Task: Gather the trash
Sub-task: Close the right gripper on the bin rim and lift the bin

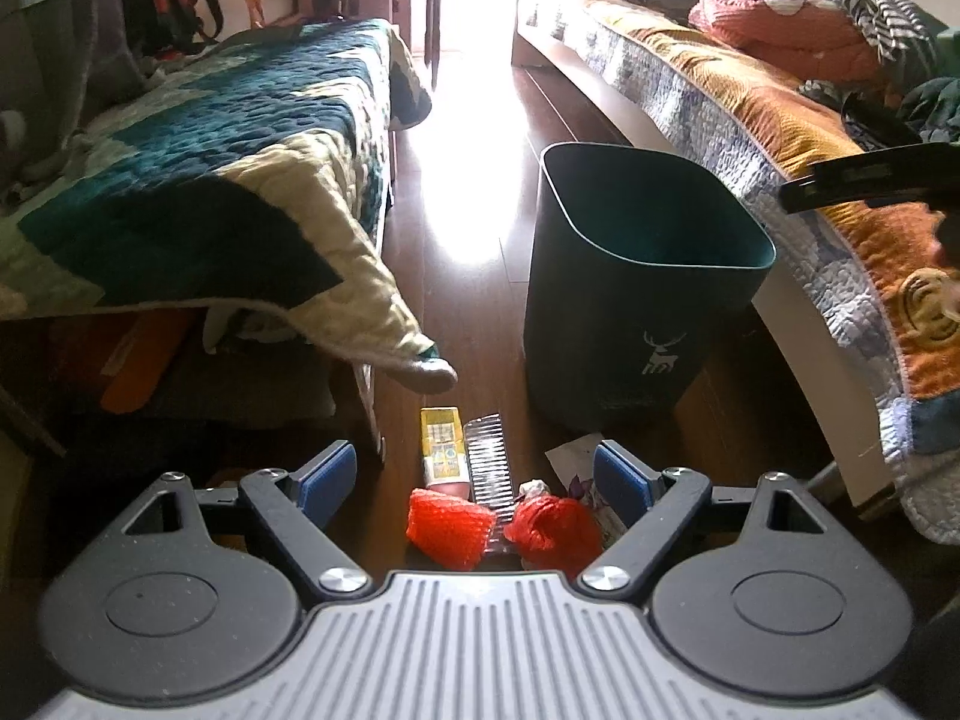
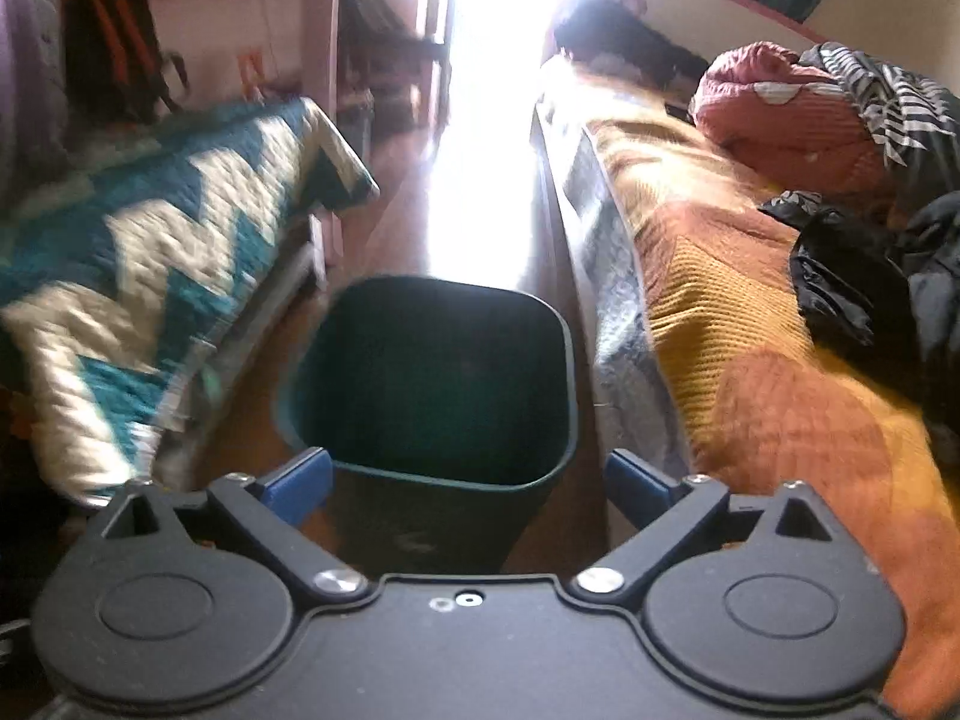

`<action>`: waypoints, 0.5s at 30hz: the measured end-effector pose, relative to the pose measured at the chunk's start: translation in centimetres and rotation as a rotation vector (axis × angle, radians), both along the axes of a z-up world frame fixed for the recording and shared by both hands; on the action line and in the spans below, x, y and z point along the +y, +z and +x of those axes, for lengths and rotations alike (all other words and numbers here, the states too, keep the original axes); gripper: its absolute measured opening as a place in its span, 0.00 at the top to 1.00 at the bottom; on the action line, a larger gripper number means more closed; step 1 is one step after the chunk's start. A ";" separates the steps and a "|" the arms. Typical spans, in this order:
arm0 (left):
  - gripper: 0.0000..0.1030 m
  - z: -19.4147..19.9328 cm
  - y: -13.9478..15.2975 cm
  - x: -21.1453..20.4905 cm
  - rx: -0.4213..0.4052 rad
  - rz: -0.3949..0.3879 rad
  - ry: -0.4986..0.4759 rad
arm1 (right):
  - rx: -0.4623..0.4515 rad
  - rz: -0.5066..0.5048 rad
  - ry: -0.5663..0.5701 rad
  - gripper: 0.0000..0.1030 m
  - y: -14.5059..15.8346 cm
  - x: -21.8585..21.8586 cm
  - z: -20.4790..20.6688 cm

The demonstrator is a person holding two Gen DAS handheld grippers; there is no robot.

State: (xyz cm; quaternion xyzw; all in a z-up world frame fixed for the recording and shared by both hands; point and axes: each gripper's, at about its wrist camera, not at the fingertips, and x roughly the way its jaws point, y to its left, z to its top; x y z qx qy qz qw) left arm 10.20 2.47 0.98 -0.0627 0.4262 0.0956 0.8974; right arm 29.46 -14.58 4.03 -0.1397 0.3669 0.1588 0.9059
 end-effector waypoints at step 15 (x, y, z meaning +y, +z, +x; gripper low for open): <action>0.16 4.2 -4.4 0.8 0.119 0.028 -0.094 | 0.191 -0.136 -0.135 0.39 -10.0 -0.4 13.3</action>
